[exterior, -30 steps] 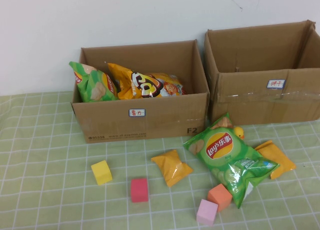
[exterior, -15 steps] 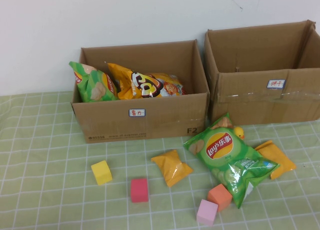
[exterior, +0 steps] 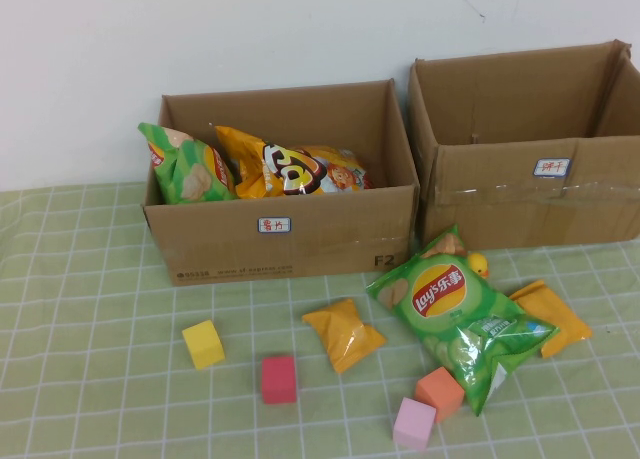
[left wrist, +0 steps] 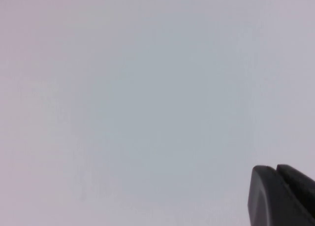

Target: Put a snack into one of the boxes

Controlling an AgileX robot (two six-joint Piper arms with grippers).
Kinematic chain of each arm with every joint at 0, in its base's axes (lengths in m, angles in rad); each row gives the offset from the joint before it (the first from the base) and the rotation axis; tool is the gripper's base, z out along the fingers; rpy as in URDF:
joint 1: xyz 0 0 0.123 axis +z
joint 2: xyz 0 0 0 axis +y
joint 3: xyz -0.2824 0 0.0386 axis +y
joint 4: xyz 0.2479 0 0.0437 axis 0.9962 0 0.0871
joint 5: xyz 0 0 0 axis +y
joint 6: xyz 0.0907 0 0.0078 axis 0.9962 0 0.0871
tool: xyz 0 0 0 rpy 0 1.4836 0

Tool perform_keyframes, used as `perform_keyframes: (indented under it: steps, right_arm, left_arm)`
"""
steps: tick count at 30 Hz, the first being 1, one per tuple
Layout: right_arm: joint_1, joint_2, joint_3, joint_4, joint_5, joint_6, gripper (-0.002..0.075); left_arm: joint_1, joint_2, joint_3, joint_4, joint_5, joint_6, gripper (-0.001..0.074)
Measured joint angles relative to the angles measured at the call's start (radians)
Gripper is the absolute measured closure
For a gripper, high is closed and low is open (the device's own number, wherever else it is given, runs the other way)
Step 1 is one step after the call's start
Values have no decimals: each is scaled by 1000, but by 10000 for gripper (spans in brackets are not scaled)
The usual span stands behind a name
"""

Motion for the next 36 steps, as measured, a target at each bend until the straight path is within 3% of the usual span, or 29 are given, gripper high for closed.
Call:
perform_keyframes:
  steps: [5, 9, 13, 20, 26, 30, 36]
  right_arm:
    - [0, 0, 0, 0, 2, 14, 728]
    - [0, 0, 0, 32, 14, 18, 728]
    - [0, 0, -51, 85, 146, 9, 728]
    - [0, 0, -241, 101, 417, -219, 728]
    - [0, 110, -370, 101, 625, -317, 728]
    - [0, 242, -388, 101, 790, -337, 728]
    - [0, 471, -388, 92, 1047, -344, 728]
  left_arm:
    - [0, 0, 0, -4, -125, -14, 737]
    - [0, 0, 0, -31, -95, -32, 737]
    - [0, 0, 0, -78, -38, -37, 737]
    - [0, 0, -215, -94, 364, -37, 737]
    - [0, 83, -470, -97, 904, -37, 737]
    - [0, 161, -473, -89, 1038, -37, 737]
    - [0, 246, -400, -103, 1094, -59, 737]
